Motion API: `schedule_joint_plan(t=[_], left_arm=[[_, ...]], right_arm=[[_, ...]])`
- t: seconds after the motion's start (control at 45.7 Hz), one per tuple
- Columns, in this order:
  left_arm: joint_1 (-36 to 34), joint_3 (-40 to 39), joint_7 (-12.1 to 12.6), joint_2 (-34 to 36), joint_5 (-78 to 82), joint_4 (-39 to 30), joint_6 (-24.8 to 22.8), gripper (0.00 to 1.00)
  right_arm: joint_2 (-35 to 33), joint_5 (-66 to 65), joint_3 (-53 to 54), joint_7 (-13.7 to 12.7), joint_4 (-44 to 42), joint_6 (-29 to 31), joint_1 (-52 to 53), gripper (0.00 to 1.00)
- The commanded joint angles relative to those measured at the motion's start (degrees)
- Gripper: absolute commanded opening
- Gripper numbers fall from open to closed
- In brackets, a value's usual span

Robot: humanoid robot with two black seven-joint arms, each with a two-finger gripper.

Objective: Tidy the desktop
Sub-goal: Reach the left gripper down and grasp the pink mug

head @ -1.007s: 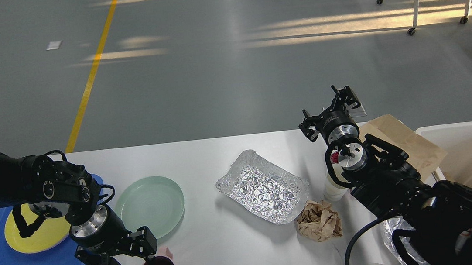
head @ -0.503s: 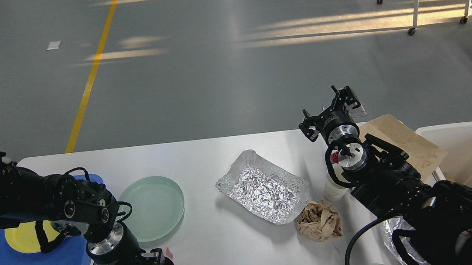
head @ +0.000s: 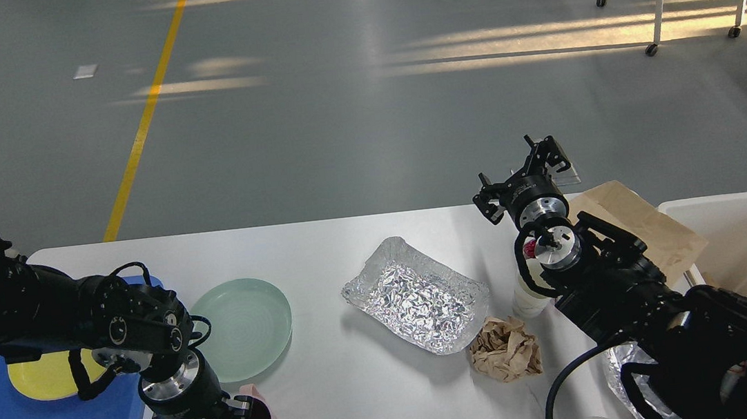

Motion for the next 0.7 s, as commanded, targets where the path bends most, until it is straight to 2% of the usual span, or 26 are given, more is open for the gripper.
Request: schedule_joint_plan(t=[0.0, 0.131, 0.197, 0.503, 0.679], left_arm=[[-0.19, 0.03, 0.43, 0.09, 0.00, -0.06, -0.11, 0.00], [-0.80, -0.06, 0.34, 0.17, 0.00, -0.15, -0.28, 0.00], [-1.42, -0.15, 0.25, 0.44, 0.18, -0.15, -1.95, 0.00], [-14.07, 0.56, -1.51, 2.11, 0.09, -0.50, -18.73, 0.00], [-23.38, 2.31, -1.51, 5.97, 0.00, -0.41, -26.19, 0.00]], right_arm=[[0.00, 0.00, 0.00, 0.00, 0.00, 0.00, 0.00, 1.00], [0.00, 0.00, 0.00, 0.00, 0.00, 0.00, 0.00, 1.00], [0.00, 0.00, 0.00, 0.00, 0.00, 0.00, 0.00, 1.00], [0.00, 0.00, 0.00, 0.00, -0.09, 0.00, 0.00, 1.00], [0.00, 0.00, 0.00, 0.00, 0.00, 0.00, 0.00, 1.00]])
